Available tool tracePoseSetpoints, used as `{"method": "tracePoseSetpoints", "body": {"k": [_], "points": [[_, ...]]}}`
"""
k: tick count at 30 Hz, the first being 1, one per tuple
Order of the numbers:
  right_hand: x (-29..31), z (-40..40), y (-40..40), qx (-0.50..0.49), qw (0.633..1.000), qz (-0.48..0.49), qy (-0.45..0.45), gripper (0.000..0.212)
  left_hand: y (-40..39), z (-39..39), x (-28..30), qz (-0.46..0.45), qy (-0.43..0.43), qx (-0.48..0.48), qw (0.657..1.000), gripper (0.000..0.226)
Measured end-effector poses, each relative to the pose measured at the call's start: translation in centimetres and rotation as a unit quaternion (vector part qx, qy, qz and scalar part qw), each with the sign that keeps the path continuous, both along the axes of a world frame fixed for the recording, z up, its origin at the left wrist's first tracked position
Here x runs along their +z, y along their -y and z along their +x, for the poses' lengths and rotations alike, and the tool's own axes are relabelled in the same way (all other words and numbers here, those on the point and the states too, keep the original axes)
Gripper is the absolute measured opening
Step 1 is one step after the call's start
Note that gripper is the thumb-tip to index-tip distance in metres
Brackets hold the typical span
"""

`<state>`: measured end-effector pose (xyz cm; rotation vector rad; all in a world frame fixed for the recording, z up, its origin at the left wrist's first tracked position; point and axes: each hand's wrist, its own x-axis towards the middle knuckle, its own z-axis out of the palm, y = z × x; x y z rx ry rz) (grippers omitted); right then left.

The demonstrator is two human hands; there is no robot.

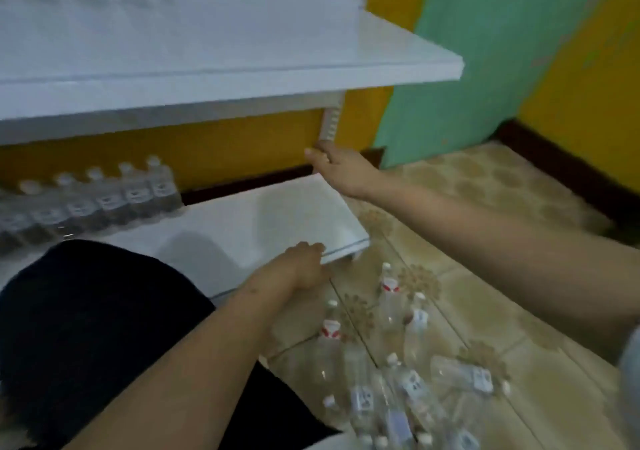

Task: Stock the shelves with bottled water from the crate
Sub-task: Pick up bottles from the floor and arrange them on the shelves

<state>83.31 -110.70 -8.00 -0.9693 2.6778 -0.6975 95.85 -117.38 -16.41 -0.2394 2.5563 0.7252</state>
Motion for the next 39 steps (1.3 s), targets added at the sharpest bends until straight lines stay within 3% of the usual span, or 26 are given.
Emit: {"method": "tracePoseSetpoints", "body": {"k": [4,7,9,12,16,21,26,32,36,39], "points": [[-6.0,-0.4,-10.4,-0.119,0.99,0.017,0.075,0.061,-5.2,-2.1,-1.3,0.034,-0.011,-0.061,0.997,0.043],[-13.3,1.6,-16.1,-0.196,0.969,0.043,0.145,0.052,-6.3,-2.0,-3.6,0.055,-0.02,-0.049,0.997,0.039],[-19.1,4.1,-18.8,-0.245,0.942,0.073,0.215,0.053,-6.0,-1.2,-5.9,0.06,0.02,-0.044,0.997,0.034],[-28.0,8.9,-22.6,-0.284,0.899,0.145,0.301,0.053,-6.0,-0.9,-8.8,0.072,0.102,-0.091,0.988,0.051],[-35.0,15.2,-25.5,-0.3,0.85,0.201,0.383,0.046,-6.7,-1.8,-10.2,0.065,0.123,-0.091,0.986,0.047],[-40.1,19.4,-26.6,-0.327,0.833,0.228,0.383,0.056,-6.7,-2.2,-11.5,0.011,0.168,-0.105,0.98,0.051],[-40.9,24.0,-26.2,-0.33,0.831,0.233,0.381,0.04,-7.5,-2.7,-12.5,-0.006,0.18,-0.121,0.976,0.052],[-42.9,27.5,-25.0,-0.284,0.841,0.278,0.367,0.087,-8.2,-2.7,-13.8,-0.012,0.184,-0.141,0.973,0.05],[-43.7,27.7,-23.9,-0.336,0.839,0.273,0.329,0.081,-8.2,-2.5,-14.3,-0.018,0.202,-0.139,0.969,0.053],[-44.1,27.3,-24.1,-0.341,0.846,0.286,0.293,0.063,-8.2,-2.4,-14.3,-0.027,0.214,-0.142,0.966,0.054]]}}
